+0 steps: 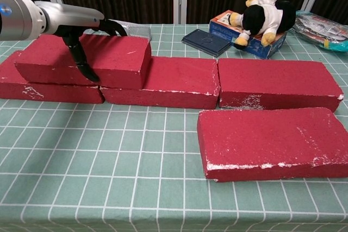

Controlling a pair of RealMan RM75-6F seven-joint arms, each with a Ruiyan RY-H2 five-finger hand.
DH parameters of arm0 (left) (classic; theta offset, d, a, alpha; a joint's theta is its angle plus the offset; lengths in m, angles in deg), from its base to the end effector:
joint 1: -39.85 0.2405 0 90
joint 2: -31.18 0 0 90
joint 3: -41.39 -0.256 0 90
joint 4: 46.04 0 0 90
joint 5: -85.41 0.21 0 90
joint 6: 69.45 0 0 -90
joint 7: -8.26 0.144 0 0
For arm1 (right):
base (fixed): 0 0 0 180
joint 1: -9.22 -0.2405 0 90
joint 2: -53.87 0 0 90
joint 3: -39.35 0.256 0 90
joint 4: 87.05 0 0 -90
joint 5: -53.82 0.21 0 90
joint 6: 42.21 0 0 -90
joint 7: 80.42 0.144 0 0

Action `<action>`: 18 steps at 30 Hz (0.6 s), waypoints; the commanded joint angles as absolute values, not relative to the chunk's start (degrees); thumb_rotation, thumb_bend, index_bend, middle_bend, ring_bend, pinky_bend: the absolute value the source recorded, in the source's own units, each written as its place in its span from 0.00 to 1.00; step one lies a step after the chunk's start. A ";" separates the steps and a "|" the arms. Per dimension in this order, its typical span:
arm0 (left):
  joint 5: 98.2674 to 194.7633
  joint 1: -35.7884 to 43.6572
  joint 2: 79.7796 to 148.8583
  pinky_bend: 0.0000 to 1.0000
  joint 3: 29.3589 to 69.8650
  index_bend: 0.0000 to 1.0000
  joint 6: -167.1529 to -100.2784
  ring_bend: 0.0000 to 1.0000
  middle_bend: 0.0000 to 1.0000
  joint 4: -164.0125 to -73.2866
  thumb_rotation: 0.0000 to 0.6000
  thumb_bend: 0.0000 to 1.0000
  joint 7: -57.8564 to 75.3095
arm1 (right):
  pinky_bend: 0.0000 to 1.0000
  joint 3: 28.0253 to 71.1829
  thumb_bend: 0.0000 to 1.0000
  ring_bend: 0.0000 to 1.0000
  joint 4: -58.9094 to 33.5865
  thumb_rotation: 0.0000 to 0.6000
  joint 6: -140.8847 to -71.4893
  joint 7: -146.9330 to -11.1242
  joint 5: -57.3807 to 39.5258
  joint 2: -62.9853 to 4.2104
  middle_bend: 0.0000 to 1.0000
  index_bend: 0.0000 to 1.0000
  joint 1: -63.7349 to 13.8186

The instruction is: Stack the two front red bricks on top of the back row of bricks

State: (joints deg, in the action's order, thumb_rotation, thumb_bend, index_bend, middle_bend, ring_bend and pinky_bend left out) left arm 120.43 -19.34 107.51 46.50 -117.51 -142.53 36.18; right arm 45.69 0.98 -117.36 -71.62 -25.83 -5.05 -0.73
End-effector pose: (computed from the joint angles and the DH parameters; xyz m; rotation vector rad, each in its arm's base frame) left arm -0.1142 0.3656 0.0147 -1.9590 -1.0624 -0.6660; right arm -0.3326 -0.2241 0.1936 1.3600 -0.9678 0.8609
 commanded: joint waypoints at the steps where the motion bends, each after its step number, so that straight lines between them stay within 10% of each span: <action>1: 120.70 -19.26 107.48 0.00 46.55 0.11 -117.32 0.00 0.21 -142.36 1.00 0.05 35.63 | 0.00 45.64 0.06 0.00 1.01 1.00 -117.33 -71.67 -25.87 -5.06 0.00 0.00 -0.73; 18: 120.42 -19.75 107.71 0.00 45.55 0.11 -116.53 0.00 0.18 -141.21 1.00 0.04 35.39 | 0.00 45.60 0.06 0.00 1.24 1.00 -116.89 -71.97 -25.46 -4.83 0.00 0.00 -0.80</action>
